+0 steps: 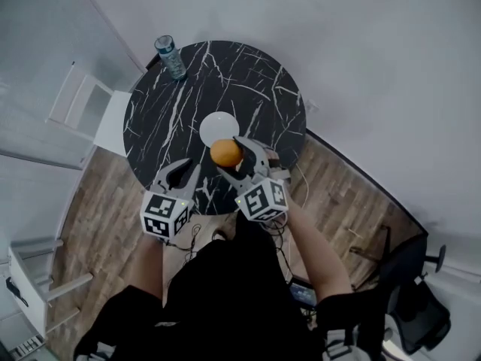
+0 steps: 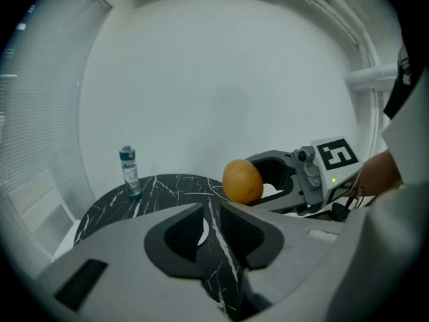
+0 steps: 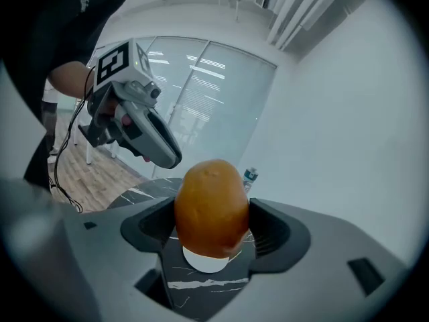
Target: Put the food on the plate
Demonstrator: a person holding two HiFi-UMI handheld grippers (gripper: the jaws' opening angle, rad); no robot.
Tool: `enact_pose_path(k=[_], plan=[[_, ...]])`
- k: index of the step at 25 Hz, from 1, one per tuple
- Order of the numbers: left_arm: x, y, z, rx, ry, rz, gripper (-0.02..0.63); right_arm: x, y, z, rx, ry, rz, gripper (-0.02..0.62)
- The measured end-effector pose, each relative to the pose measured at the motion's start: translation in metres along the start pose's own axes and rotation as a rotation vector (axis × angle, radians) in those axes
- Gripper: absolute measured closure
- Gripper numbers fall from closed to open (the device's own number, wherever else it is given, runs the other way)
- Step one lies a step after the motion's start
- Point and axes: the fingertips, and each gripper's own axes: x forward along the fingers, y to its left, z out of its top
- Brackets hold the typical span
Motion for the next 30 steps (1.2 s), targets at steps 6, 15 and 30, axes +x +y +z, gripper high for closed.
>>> enact_pose_path(k=[6,15,30], plan=[[0.038,-0.003,-0.003,-0.202,0.035,-0.165,0.399,0.04,-0.006,-0.022,-0.041,-0.033,0.089,0.261],[0.066,0.024,0.009,-0.356,0.018,-0.2,0.347,0.079,-0.006,-0.022,-0.102,-0.114,0.169,0.261],[0.105,0.041,0.008,-0.371,0.046,-0.174,0.348,0.098,-0.012,-0.025,-0.165,-0.163,0.221,0.261]])
